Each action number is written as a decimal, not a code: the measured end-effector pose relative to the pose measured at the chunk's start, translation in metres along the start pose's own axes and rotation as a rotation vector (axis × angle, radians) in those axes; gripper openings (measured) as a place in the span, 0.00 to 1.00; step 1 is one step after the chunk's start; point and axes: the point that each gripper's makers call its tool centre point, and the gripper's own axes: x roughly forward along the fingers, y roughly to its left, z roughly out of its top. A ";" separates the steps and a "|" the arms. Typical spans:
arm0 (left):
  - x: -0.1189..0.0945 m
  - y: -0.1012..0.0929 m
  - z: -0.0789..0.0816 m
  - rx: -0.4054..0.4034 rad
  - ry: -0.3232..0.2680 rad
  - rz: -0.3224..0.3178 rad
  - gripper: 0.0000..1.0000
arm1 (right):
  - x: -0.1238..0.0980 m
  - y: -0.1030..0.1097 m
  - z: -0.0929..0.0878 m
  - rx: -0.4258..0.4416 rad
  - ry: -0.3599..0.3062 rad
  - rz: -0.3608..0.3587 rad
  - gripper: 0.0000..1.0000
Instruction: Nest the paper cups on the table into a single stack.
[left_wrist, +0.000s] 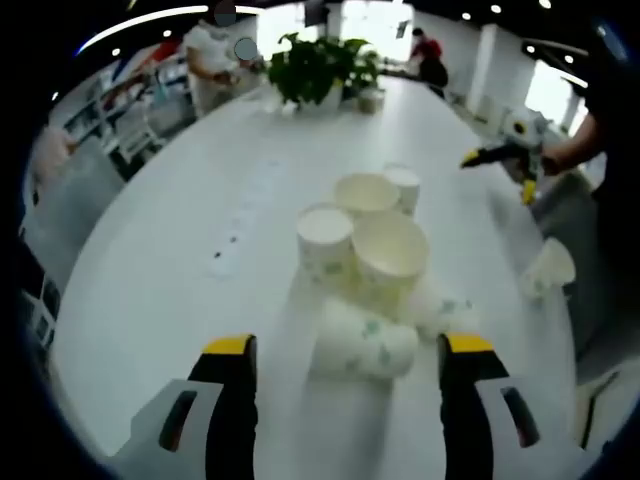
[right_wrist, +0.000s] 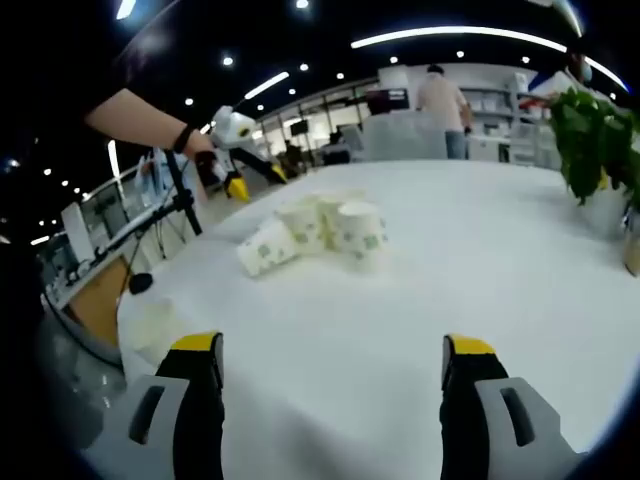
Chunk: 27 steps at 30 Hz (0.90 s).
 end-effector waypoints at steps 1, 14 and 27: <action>0.002 -0.001 0.001 0.002 0.000 -0.012 0.72 | 0.001 0.000 0.001 -0.006 -0.001 0.002 0.88; 0.016 0.011 -0.011 -0.006 0.046 -0.081 0.55 | 0.002 -0.007 -0.005 -0.018 0.016 0.018 0.87; 0.022 0.018 -0.019 -0.047 0.081 -0.110 0.41 | 0.000 -0.015 -0.010 -0.004 0.026 0.007 0.86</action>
